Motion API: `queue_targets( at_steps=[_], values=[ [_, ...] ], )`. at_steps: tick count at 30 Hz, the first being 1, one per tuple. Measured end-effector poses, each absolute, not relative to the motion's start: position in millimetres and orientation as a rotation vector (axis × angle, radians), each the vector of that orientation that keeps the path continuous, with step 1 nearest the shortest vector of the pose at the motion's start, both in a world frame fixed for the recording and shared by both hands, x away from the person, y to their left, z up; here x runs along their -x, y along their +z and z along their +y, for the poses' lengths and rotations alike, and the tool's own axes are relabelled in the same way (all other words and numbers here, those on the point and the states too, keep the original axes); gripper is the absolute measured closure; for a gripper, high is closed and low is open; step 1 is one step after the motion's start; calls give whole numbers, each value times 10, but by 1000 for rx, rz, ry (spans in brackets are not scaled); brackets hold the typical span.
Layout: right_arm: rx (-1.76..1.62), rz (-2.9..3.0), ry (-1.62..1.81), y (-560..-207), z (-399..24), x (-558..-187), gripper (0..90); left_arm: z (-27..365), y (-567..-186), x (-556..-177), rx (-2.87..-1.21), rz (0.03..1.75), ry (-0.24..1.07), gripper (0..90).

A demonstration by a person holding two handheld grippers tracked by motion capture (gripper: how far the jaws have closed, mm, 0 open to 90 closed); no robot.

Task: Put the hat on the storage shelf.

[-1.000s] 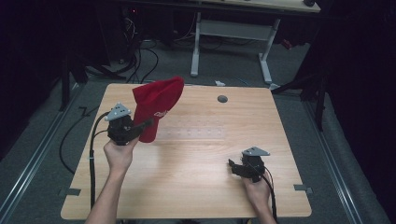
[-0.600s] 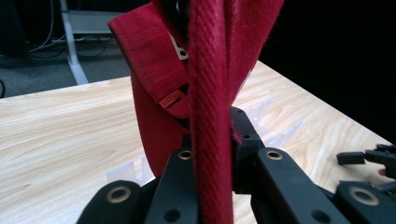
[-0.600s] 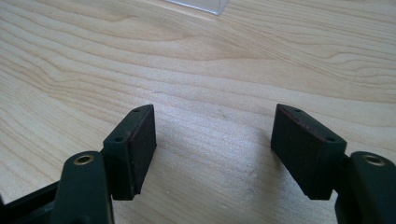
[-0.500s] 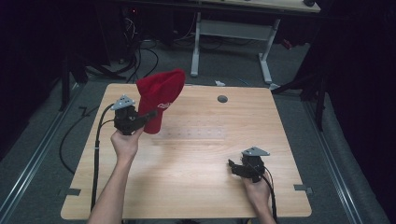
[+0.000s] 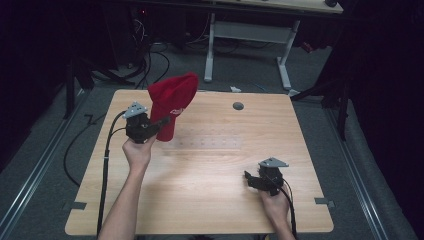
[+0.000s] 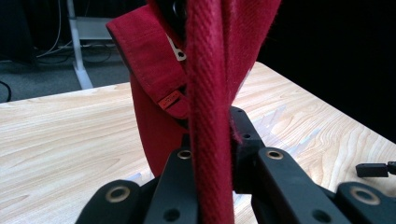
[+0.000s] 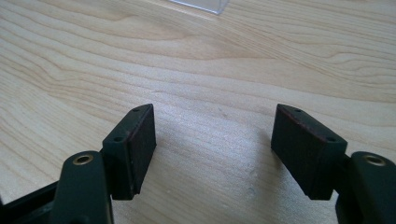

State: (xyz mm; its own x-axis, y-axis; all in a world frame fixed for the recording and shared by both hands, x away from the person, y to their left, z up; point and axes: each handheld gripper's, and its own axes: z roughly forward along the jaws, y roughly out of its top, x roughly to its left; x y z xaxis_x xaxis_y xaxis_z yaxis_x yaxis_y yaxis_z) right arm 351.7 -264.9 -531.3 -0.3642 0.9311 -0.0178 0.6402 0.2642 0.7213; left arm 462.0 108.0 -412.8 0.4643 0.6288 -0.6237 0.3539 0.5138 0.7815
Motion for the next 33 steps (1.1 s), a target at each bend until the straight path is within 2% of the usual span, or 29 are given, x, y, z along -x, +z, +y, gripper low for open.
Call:
queue_targets(
  at_steps=[13, 33],
  values=[
    [-1425, 2098, 880, -5313, -2644, -3513, 305, 1259, -4284, -4608, -1010, 1176, 184, 833],
    [-1422, 2099, 880, -5313, -2645, -3514, 305, 1217, -4492, -4483, -1103, 1214, 211, 832]
  ],
)
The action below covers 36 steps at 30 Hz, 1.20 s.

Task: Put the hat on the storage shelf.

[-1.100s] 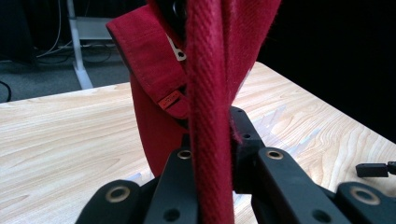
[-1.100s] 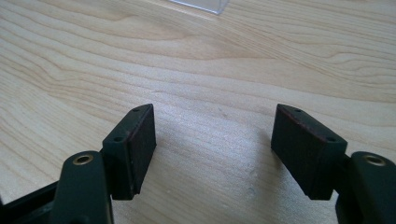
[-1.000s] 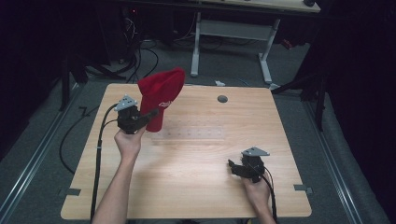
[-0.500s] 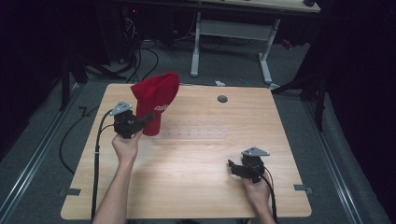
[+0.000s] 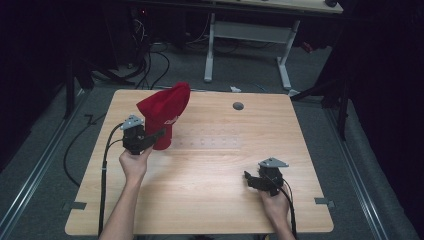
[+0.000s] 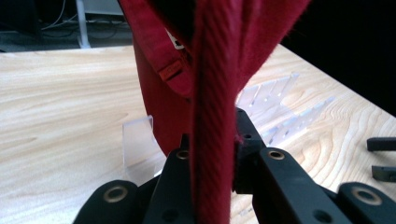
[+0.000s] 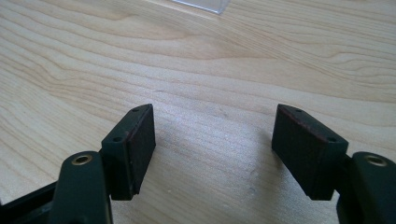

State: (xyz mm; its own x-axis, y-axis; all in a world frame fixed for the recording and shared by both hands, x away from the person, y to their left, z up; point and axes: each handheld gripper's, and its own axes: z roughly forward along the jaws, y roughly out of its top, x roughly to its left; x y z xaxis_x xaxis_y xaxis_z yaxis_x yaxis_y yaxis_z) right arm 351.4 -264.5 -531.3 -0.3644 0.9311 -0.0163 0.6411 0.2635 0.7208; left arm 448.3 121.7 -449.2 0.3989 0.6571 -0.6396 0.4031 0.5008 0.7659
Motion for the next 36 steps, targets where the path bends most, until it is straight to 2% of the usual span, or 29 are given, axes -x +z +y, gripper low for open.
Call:
queue_targets(
  at_steps=[13, 17, 20, 28, 36],
  values=[
    [-1420, 2099, 880, -5314, -2646, -3514, 305, 1218, -4661, -4418, -1127, 1254, 203, 837],
    [-1421, 2099, 880, -5314, -2646, -3514, 305, 1226, -4665, -4415, -1116, 1273, 203, 812],
    [-1421, 2099, 880, -5314, -2646, -3514, 305, 1231, -4664, -4408, -1132, 1286, 225, 734],
    [-1420, 2099, 880, -5314, -2646, -3514, 305, 1249, -4638, -4392, -1132, 1314, 254, 458],
    [-1420, 2099, 880, -5314, -2646, -3514, 305, 1341, -4648, -4359, -1102, 1335, 263, 403]
  ],
)
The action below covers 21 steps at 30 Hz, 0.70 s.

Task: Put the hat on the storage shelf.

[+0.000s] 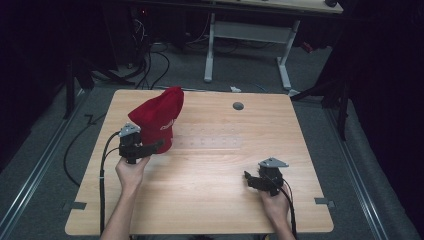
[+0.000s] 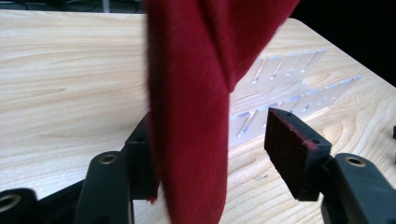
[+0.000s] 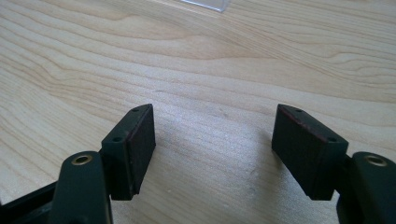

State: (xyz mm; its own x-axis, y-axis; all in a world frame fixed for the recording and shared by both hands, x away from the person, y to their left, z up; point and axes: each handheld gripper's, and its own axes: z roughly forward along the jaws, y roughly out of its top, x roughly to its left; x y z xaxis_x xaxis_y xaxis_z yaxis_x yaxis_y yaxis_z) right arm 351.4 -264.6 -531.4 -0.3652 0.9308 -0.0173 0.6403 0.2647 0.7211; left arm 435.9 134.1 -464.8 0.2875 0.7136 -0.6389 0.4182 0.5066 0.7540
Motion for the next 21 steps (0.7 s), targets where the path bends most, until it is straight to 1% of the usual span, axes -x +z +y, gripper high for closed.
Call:
queue_targets(
  at_steps=[9, 21],
  values=[
    [-1420, 2100, 880, -5314, -2646, -3515, 305, 1432, -4576, -4230, -1105, 1325, 283, 371],
    [-1420, 2099, 880, -5314, -2646, -3515, 304, 1525, -4478, -4073, -1094, 1327, 308, 365]
  ],
)
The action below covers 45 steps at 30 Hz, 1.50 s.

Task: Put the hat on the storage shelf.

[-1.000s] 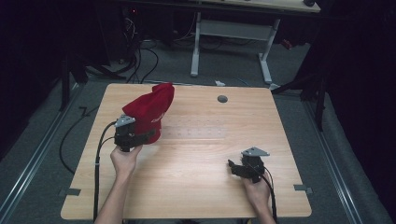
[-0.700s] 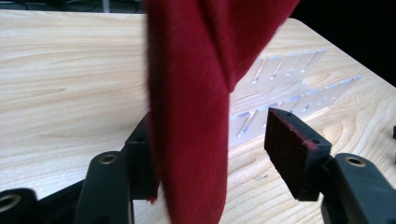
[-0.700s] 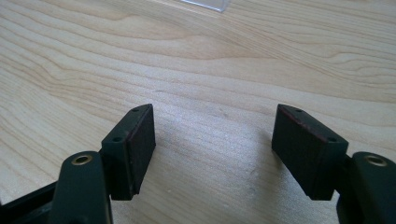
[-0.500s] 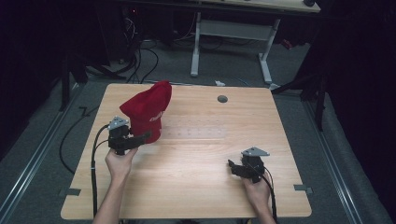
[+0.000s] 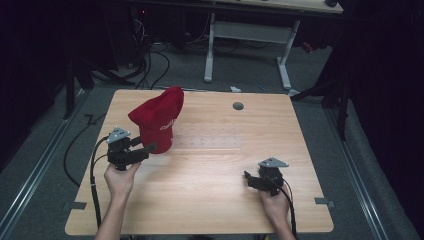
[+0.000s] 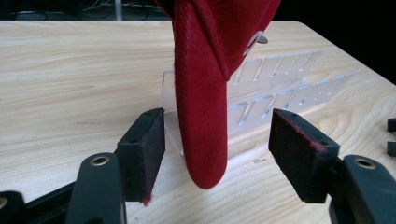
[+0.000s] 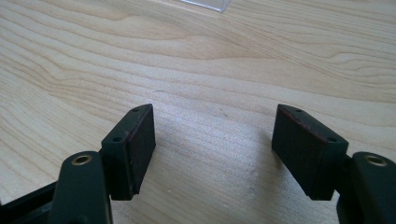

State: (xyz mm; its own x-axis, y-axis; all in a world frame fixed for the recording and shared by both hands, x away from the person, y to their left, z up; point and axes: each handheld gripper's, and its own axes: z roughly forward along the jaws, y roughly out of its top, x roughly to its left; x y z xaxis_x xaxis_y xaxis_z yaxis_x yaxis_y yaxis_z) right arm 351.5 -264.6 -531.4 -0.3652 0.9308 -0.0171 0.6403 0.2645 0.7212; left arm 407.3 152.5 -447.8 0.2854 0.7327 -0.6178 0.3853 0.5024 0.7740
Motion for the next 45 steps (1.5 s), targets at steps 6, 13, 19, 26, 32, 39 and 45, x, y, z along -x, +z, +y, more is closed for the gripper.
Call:
queue_targets(
  at_steps=[6, 13, 19, 26, 32, 39, 45],
  values=[
    [-1421, 2098, 880, -5314, -2646, -3515, 304, 1577, -4481, -4007, -1075, 1337, 307, 366],
    [-1420, 2099, 880, -5314, -2646, -3515, 305, 1598, -4499, -3931, -1089, 1338, 308, 364],
    [-1420, 2099, 880, -5314, -2646, -3515, 305, 1658, -4527, -3862, -1077, 1346, 301, 362],
    [-1420, 2099, 880, -5314, -2646, -3515, 305, 1666, -4556, -3780, -1080, 1342, 306, 360],
    [-1420, 2099, 880, -5314, -2646, -3515, 304, 1626, -4607, -3712, -1096, 1341, 307, 355],
    [-1421, 2099, 880, -5313, -2644, -3513, 304, 1553, -4654, -3641, -1117, 1333, 288, 351],
    [-1419, 2100, 879, -5314, -2644, -3513, 304, 1450, -4715, -3588, -1149, 1329, 243, 348]
  ],
)
